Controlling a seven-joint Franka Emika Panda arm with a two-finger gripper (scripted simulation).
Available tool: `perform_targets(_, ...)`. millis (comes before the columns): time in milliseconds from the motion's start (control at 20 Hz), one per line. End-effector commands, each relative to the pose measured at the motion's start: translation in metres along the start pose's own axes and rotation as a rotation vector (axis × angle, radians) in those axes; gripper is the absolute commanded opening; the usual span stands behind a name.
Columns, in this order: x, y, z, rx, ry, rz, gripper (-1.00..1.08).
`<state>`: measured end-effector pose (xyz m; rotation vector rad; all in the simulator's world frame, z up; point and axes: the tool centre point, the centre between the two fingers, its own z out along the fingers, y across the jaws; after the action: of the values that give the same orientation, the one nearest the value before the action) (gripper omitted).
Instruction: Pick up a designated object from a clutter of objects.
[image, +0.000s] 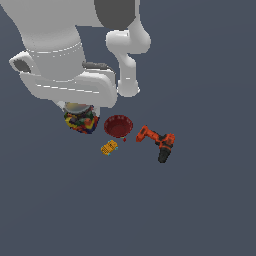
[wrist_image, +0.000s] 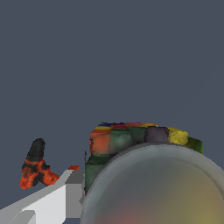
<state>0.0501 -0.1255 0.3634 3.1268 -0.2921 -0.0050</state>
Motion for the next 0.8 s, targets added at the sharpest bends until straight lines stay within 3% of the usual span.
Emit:
perform_targets(0, 0.007, -0.003, -0.017, 0.001, 0.003, 0.000, -1.00)
perform_targets(750, 0.028, -0.011, -0.057, 0.001, 0.003, -0.001, -1.00)
